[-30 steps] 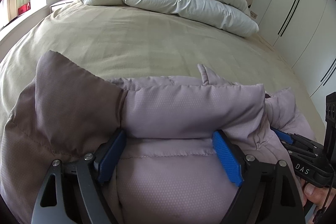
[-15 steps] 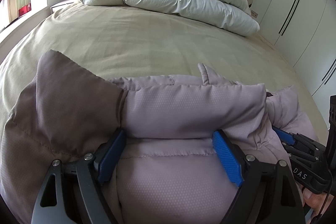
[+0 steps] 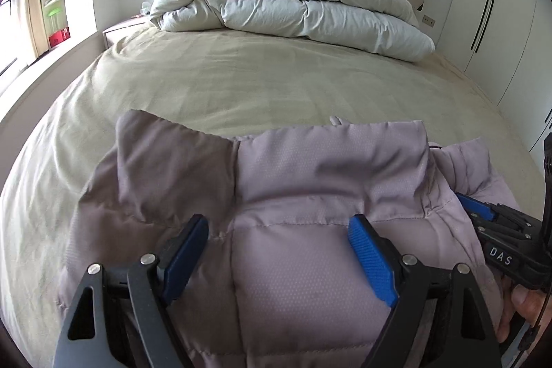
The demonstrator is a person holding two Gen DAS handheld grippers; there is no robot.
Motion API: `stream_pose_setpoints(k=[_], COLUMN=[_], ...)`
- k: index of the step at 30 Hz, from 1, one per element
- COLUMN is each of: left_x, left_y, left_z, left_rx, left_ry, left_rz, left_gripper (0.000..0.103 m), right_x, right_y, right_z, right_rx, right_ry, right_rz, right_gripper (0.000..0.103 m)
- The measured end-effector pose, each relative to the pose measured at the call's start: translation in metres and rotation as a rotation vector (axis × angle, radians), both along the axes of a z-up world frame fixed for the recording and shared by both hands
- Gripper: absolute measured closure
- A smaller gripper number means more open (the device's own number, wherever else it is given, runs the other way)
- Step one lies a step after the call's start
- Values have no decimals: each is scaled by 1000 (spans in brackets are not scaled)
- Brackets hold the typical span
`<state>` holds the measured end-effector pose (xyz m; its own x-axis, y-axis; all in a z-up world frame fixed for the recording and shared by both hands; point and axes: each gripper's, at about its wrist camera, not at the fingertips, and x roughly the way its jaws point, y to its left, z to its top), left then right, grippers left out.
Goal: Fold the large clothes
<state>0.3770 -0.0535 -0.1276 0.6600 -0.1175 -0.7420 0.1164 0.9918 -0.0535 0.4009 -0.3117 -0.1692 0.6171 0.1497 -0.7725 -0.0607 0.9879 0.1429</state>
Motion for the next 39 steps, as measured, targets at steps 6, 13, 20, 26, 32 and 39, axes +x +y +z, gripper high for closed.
stream_pose_setpoints(k=[6,13,20,26,32,39], left_x=[-11,11,18,20,16,13], left_y=[25,51,54,51,55,54], left_z=[20,-23,-38,-45,-44,-43], left_rx=[180,82,33,35,13,24], left_ry=[-107,17,61,54,52,40], left_rz=[102,113,104,106,107,112], left_gripper=[15,11,9,7,7,7], right_x=[-13,49,51,47,1,-39], right_y=[24,64,64,61,36,-66], right_z=[58,15,-3,-15,35,15], right_rx=[2,-94,-111,-73,-35,32], right_ry=[-134,90,75,39,-51,-30], right_rz=[36,92,104,88,113,-81], right_gripper=[66,65,65,65,60,50])
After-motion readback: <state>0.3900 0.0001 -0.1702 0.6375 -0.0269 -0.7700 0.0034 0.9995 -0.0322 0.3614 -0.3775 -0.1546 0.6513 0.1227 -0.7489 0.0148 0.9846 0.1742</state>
